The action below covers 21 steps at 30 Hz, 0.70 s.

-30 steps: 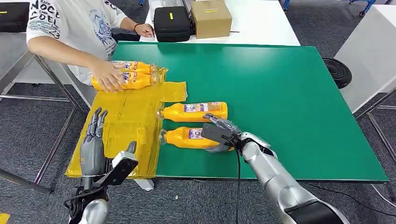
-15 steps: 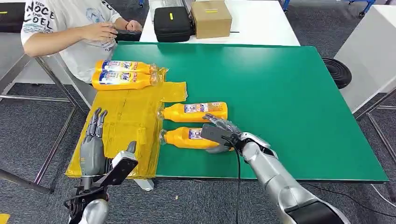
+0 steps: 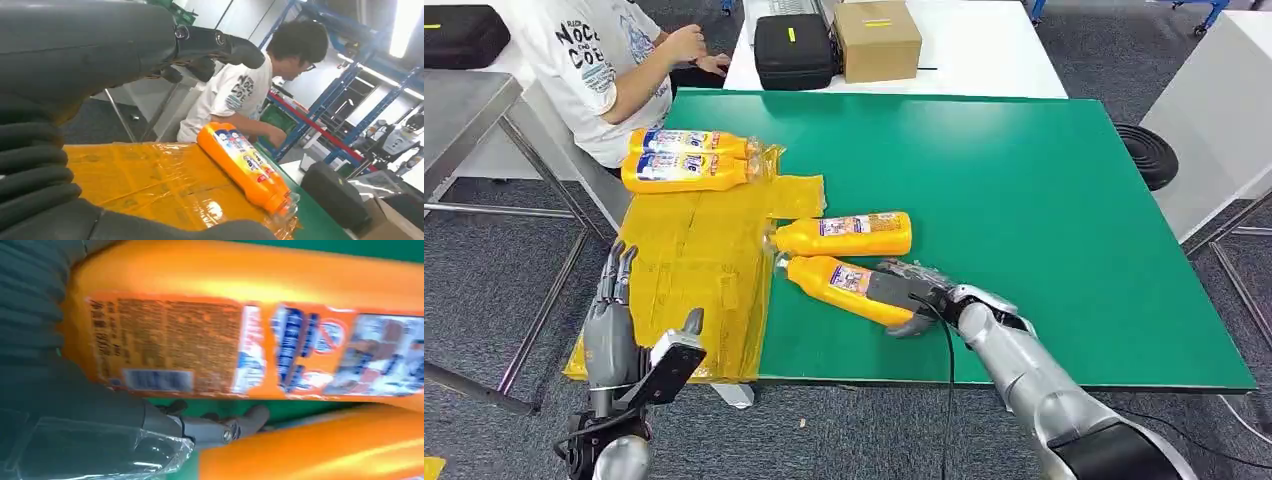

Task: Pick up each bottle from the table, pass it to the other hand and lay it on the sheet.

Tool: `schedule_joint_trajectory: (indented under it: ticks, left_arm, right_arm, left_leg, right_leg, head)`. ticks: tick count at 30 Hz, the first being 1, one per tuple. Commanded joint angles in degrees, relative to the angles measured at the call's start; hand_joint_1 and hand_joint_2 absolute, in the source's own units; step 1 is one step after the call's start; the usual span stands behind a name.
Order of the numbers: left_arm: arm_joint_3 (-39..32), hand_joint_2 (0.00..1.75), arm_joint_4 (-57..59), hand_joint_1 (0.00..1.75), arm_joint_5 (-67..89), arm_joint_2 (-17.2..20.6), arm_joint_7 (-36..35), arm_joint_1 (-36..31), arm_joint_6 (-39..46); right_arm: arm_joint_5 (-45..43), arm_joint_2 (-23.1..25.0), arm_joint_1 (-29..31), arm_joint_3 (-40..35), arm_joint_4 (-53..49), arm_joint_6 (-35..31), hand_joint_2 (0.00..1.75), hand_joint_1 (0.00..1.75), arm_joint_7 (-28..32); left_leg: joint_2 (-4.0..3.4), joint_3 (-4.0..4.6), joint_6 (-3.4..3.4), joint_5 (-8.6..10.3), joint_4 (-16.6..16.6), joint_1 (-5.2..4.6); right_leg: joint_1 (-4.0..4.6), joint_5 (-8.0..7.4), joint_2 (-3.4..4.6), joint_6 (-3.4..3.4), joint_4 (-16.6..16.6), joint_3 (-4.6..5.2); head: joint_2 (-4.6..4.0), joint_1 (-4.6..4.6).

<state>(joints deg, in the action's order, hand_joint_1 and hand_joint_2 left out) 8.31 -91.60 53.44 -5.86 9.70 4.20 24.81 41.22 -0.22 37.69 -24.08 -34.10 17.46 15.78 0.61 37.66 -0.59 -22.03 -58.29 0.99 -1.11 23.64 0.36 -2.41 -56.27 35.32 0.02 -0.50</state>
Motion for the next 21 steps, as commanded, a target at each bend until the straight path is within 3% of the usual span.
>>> schedule_joint_trajectory:
  ticks: [1,13,21]
  left_arm:
    - [-1.35,1.75,2.73,0.00,-1.66,1.00,0.01,1.02,0.68]
    - [-2.56,1.75,2.31,0.00,-4.23,1.06,1.00,2.97,1.19]
    - [-2.70,1.75,3.37,0.00,-4.27,0.99,1.27,2.25,1.26]
  right_arm:
    - [-0.11,-3.12,3.53,-5.97,4.97,2.64,1.75,0.00,-1.92]
    - [-0.32,-3.32,10.46,-10.14,8.58,6.41,1.75,0.00,-2.32]
    - [-0.73,-2.84,10.30,-10.40,9.07,5.70,1.75,0.00,-2.45]
  left_leg:
    - [-0.04,-0.22,-0.01,-0.07,0.08,-0.02]
    - [-0.22,-0.30,-0.05,-0.19,0.03,-0.08]
    - [-0.10,-0.14,-0.03,-0.11,0.04,-0.08]
  right_leg:
    - [0.00,0.07,-0.03,0.10,0.06,-0.20]
    - [-0.04,0.15,0.10,0.17,0.00,-0.25]
    - [-0.03,0.11,0.00,0.12,0.00,-0.12]
  head:
    - [0.00,-0.02]
    - [0.00,0.00]
    - [0.00,0.00]
